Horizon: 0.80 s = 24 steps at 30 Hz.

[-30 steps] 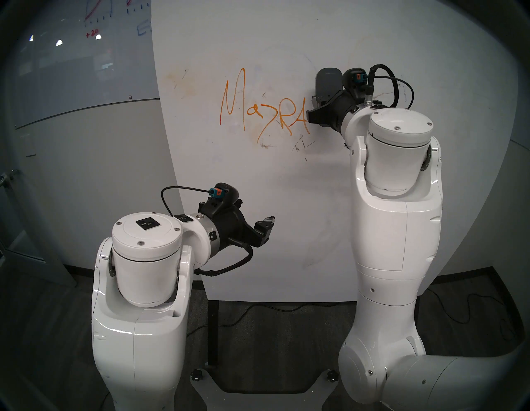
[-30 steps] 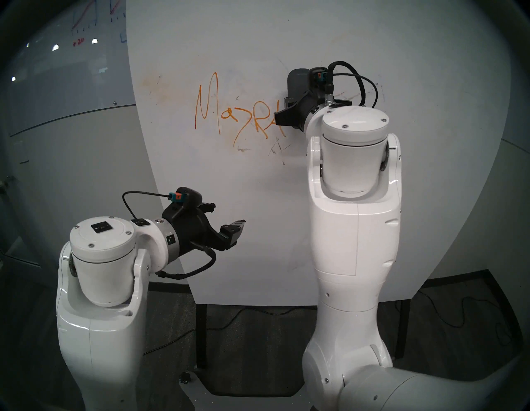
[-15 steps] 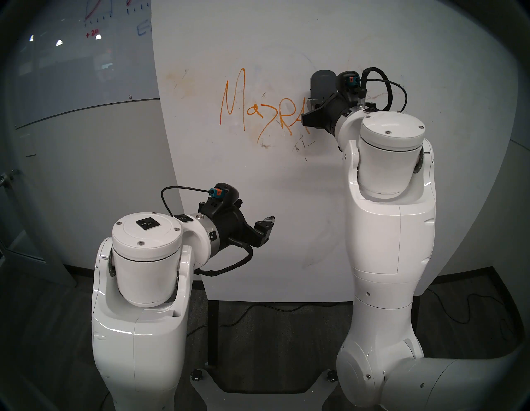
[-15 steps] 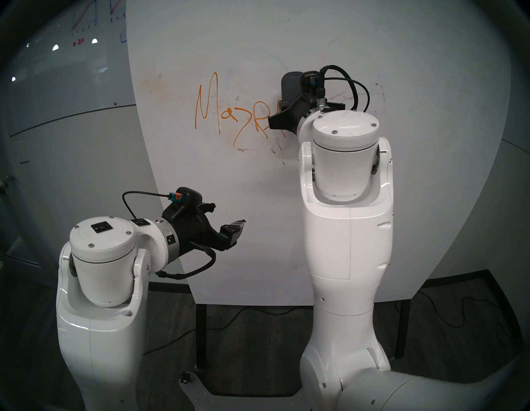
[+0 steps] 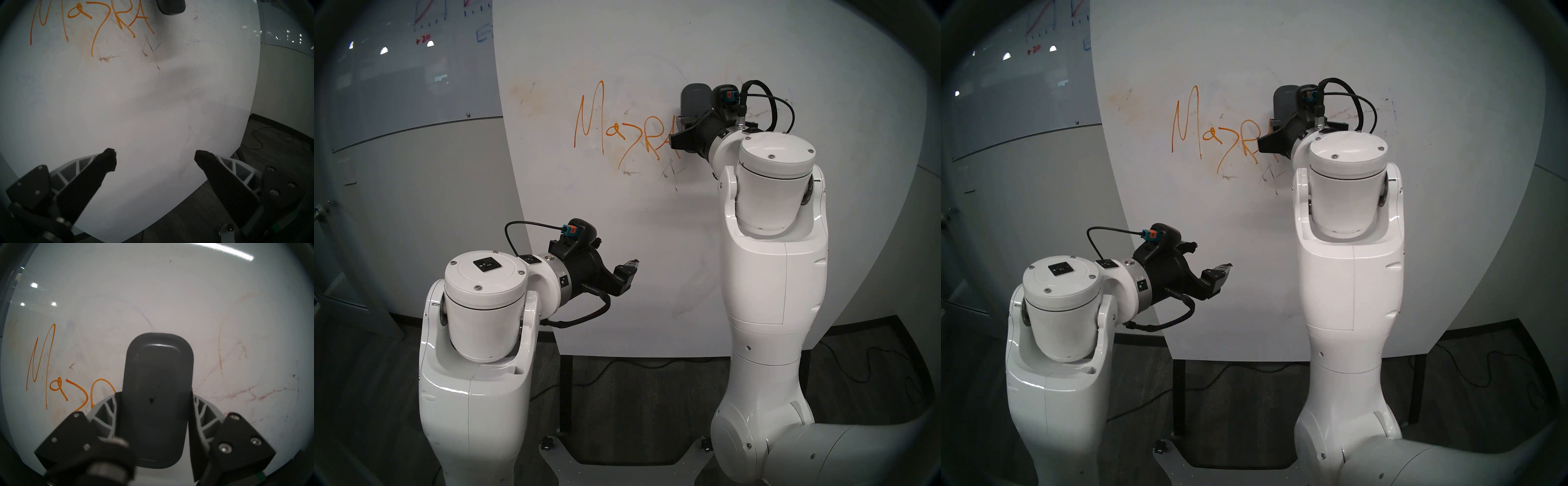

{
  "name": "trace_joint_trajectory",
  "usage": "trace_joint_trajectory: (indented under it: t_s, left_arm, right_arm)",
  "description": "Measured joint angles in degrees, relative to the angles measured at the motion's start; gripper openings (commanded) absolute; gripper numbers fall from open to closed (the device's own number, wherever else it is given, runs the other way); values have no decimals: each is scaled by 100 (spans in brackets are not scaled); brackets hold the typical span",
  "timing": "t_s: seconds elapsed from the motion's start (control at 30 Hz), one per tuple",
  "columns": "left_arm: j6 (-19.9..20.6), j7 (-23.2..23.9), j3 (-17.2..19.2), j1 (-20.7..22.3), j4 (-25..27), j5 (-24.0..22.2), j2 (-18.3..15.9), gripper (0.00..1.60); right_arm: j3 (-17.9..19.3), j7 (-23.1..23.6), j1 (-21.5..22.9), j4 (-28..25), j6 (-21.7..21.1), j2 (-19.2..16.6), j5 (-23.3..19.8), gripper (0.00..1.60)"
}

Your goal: Erase all marks on the whiteboard with the eraser

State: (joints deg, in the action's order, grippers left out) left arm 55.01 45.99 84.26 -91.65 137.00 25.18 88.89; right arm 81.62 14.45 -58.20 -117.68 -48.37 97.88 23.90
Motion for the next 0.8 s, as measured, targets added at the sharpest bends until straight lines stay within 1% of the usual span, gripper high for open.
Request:
trace_joint_trajectory:
  t_s: [0.2,0.5,0.7,0.8]
  left_arm:
    - [0,95,119,-59,79,58,-124,160]
    - [-5,162,313,-308,155,191,-234,160]
    - [-89,200,617,-475,161,149,-247,160]
    - [-154,234,835,-552,162,81,-241,160]
  right_arm:
    - [6,-22,-4,0,0,3,-43,0]
    - [20,-34,-5,-1,0,3,-103,0]
    - [24,-44,-7,-1,0,2,-135,0]
    - [27,-49,-9,-1,0,0,-149,0]
